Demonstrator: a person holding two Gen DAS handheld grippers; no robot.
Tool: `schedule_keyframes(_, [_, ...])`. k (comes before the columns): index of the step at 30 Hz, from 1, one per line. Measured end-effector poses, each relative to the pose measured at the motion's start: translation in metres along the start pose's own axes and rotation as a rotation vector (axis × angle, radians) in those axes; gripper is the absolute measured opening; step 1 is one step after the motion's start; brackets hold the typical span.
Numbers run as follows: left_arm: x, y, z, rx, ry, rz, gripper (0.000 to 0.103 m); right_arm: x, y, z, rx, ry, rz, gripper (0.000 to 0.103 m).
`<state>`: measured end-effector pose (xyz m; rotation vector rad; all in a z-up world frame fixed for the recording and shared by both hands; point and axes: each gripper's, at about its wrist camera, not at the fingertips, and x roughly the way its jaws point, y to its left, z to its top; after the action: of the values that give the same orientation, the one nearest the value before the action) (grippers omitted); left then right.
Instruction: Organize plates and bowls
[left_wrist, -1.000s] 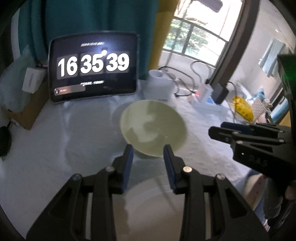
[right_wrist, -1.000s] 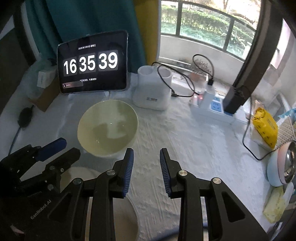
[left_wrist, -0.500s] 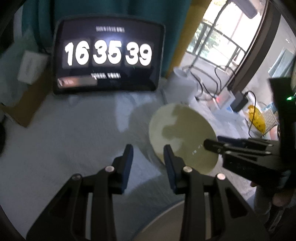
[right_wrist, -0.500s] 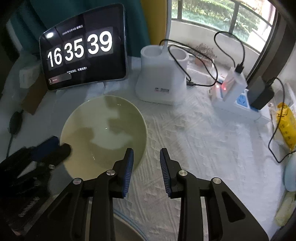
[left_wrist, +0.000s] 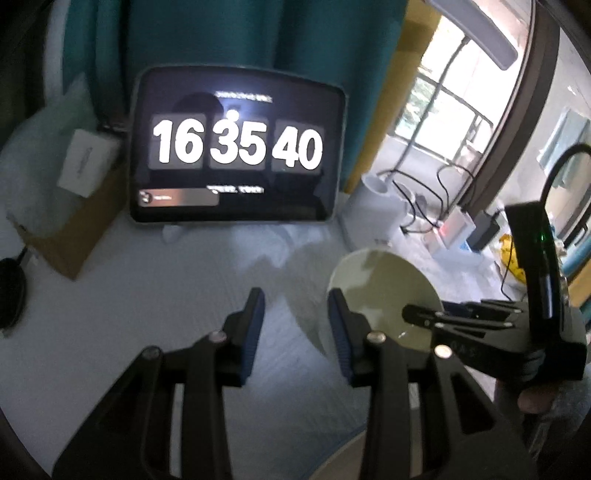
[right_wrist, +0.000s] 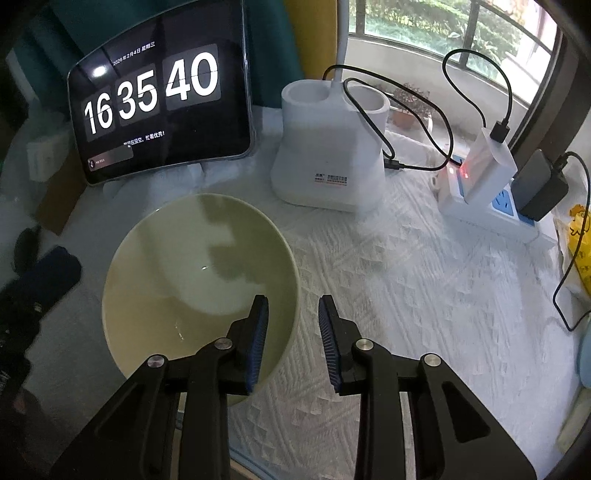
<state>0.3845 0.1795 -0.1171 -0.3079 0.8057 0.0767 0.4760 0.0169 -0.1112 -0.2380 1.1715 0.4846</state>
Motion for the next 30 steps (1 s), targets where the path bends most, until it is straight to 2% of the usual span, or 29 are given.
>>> schedule_keyframes(2, [0.009,0.003,0.000,-0.019,0.040,-0.062,0.037,0.002,0.001,0.001,-0.006,0.000,-0.003,0.022])
schedule_keyframes(5, [0.022,0.005,0.000,-0.033,0.078,-0.095,0.037,0.005,0.007,0.001,-0.024,-0.004,-0.005,0.017])
schedule_keyframes(11, [0.041,-0.002,-0.004,-0.022,0.123,-0.094,0.035,0.005,0.007,0.004,-0.029,-0.008,-0.008,0.015])
schedule_keyframes(14, [0.048,-0.009,-0.004,-0.004,0.138,-0.103,0.027,0.005,0.011,0.005,-0.038,-0.007,-0.019,0.015])
schedule_keyframes(15, [0.048,-0.012,-0.004,0.007,0.138,-0.100,0.022,0.006,0.012,0.005,-0.041,-0.005,-0.023,0.015])
schedule_keyframes(21, [0.047,-0.017,-0.007,0.034,0.129,-0.042,0.017,0.003,0.014,0.005,-0.049,-0.027,-0.026,0.015])
schedule_keyframes(30, [0.025,-0.017,-0.007,0.029,0.080,-0.037,0.016,-0.025,0.018,0.003,-0.045,-0.092,-0.035,0.008])
